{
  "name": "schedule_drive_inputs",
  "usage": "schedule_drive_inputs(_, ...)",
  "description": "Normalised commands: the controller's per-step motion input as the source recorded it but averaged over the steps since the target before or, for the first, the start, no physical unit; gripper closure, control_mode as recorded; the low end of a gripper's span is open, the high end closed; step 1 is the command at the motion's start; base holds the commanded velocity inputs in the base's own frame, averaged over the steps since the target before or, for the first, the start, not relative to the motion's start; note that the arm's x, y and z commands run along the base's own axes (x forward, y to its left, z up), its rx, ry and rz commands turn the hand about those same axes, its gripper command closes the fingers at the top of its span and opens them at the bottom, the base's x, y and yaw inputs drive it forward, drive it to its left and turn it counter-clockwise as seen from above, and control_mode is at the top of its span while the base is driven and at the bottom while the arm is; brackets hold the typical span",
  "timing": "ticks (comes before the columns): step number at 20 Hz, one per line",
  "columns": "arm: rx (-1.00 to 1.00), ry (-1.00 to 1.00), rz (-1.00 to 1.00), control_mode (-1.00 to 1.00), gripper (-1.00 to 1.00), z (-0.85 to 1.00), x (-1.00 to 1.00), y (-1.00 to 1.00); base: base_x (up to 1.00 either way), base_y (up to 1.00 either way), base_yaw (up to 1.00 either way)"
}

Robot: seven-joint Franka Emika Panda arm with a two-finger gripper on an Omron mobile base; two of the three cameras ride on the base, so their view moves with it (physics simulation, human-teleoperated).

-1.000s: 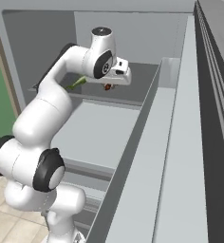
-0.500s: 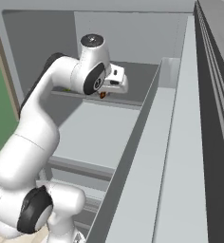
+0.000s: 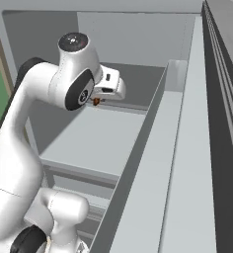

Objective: Gather the squash and mushroom from the fridge and place them on a tray on the dining counter. Then gather the chicken drumstick and fish from the fridge and place them on the other tray.

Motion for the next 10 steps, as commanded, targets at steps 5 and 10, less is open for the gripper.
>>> schedule_drive_inputs(5, 0.00, 0.02, 0.00, -1.00, 1.00, 0.24, -0.71, 0.18, 0.00, 0.00, 0.00)
schedule_drive_inputs(10, 0.00, 0.03, -0.01, -1.00, 1.00, 0.03, -0.64, 0.44, 0.00, 0.00, 0.00)
